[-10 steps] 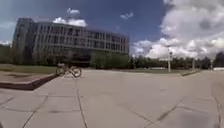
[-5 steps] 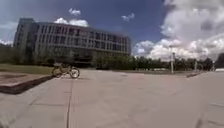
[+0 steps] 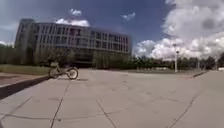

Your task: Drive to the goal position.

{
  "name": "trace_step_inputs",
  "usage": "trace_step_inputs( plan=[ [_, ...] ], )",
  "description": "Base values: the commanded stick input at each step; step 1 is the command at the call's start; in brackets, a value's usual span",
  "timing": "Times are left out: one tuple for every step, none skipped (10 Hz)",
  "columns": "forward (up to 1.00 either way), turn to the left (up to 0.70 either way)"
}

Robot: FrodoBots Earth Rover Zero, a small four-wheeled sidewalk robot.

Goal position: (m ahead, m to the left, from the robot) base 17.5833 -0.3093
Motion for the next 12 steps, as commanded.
trace_step_inputs(
  plan=[
    [1.00, 0.00],
    [1.00, 0.00],
    [1.00, 0.00],
    [1.00, 0.00],
    [1.00, 0.00],
    [1.00, 0.09],
    [1.00, 0.31],
    [1.00, 0.40],
    [1.00, 0.14],
    [1.00, 0.00],
    [1.00, 0.00],
    [1.00, 0.00]
  ],
)
